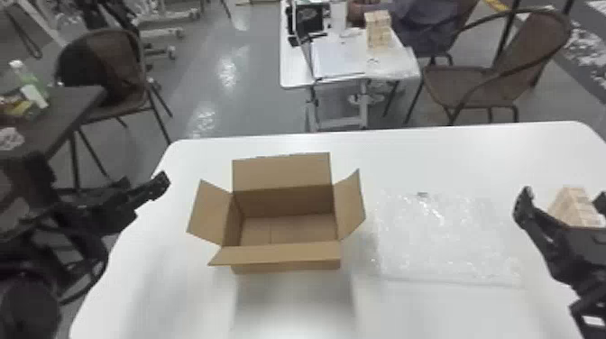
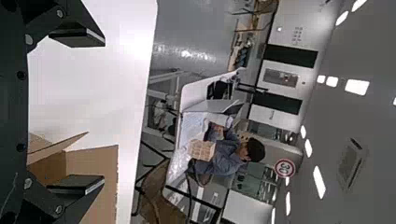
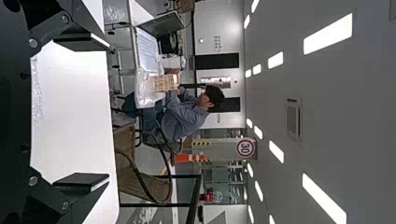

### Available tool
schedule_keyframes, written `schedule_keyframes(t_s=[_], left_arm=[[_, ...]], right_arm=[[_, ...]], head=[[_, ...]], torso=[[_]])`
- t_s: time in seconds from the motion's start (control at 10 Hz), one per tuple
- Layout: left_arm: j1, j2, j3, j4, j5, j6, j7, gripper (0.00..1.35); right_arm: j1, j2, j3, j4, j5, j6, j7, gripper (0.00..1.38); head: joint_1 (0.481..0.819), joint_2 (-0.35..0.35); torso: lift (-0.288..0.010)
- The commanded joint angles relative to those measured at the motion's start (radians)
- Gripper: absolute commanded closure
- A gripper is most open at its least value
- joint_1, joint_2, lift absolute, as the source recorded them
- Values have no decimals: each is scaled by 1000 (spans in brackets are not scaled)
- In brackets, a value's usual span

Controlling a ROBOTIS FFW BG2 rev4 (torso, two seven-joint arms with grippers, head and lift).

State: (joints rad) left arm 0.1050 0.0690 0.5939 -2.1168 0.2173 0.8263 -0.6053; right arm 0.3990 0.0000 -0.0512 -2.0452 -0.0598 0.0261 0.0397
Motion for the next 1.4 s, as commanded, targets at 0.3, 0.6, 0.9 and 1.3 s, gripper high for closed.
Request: schedule_keyframes(t_s=[0.3, 0.6, 0.9, 1.3], left_arm=[[-59, 26, -80, 104, 123, 119, 2, 314], [-57, 35, -106, 135, 126, 117, 2, 331], [-71, 38, -147, 181, 143, 108, 1, 452], [-74, 41, -160, 190, 139, 105, 1, 703]], right_arm=[[-5, 1, 10, 10, 0, 0, 0, 285], [-6, 1, 13, 10, -3, 0, 0, 285], [-6, 1, 14, 13, -6, -2, 0, 285], [-8, 1, 16, 16, -17, -11, 3, 285]], head=[[695, 134], [695, 100], [695, 89], [695, 70]], torso=[[-101], [-101], [-101], [-101]])
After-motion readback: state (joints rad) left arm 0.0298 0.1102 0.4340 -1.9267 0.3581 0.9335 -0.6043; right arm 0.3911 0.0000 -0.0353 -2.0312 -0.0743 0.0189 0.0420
